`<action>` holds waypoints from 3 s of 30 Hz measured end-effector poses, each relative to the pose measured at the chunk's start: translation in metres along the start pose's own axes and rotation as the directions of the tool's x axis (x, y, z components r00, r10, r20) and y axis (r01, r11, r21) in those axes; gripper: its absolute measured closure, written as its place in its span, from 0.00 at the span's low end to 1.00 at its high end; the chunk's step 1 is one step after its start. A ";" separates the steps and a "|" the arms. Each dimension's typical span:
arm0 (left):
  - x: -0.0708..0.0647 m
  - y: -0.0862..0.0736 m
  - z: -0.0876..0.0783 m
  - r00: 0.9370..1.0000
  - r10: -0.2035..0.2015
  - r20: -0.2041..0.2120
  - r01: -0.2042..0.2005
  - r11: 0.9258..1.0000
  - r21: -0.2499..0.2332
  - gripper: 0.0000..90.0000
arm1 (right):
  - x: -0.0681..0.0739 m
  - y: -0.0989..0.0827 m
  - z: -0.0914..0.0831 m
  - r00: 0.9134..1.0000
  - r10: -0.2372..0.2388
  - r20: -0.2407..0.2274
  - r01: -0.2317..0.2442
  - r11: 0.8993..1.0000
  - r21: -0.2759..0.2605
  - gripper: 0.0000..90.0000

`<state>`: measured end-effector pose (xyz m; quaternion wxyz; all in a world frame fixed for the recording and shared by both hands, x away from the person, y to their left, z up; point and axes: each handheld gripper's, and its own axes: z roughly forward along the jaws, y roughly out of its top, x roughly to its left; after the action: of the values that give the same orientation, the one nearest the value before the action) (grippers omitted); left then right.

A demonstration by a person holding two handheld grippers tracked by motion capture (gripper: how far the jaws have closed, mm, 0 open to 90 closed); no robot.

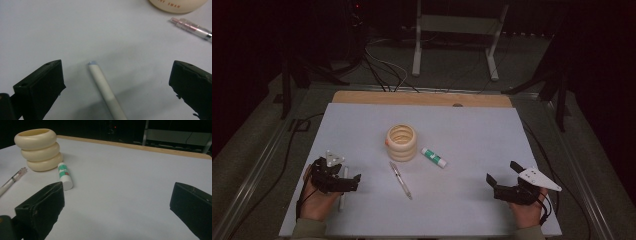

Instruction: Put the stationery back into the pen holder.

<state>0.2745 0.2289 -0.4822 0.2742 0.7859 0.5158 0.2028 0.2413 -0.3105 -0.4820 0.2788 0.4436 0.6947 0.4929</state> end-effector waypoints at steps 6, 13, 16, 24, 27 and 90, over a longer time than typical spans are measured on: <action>0.000 -0.003 0.003 1.000 0.007 0.007 -0.007 0.999 0.036 0.00 | 0.000 0.000 0.000 1.000 -0.001 0.000 0.001 1.000 0.001 0.00; 0.000 -0.004 0.005 1.000 0.002 0.018 -0.003 0.998 0.061 0.01 | 0.000 0.000 0.001 1.000 -0.001 -0.002 0.001 1.000 0.002 0.00; 0.001 -0.005 0.005 1.000 -0.004 0.022 0.003 0.997 0.072 0.01 | 0.000 0.000 0.001 1.000 -0.001 -0.002 0.001 1.000 0.003 0.00; 0.002 -0.006 0.008 0.999 -0.021 0.041 0.017 0.994 0.112 0.04 | 0.000 -0.001 0.001 1.000 -0.002 -0.003 0.002 1.000 0.005 0.00; 0.002 -0.006 0.008 0.999 -0.024 0.044 0.018 0.991 0.132 0.06 | 0.000 -0.001 0.001 1.000 -0.001 -0.002 0.001 1.000 0.006 0.00; 0.005 0.013 -0.015 0.995 0.008 0.100 -0.015 0.997 0.071 0.89 | 0.001 -0.001 0.002 1.000 -0.004 -0.003 0.004 1.000 0.013 0.00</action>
<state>0.2767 0.2326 -0.4622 0.2700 0.8072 0.5041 0.1463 0.2425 -0.3086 -0.4838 0.2757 0.4435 0.6992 0.4883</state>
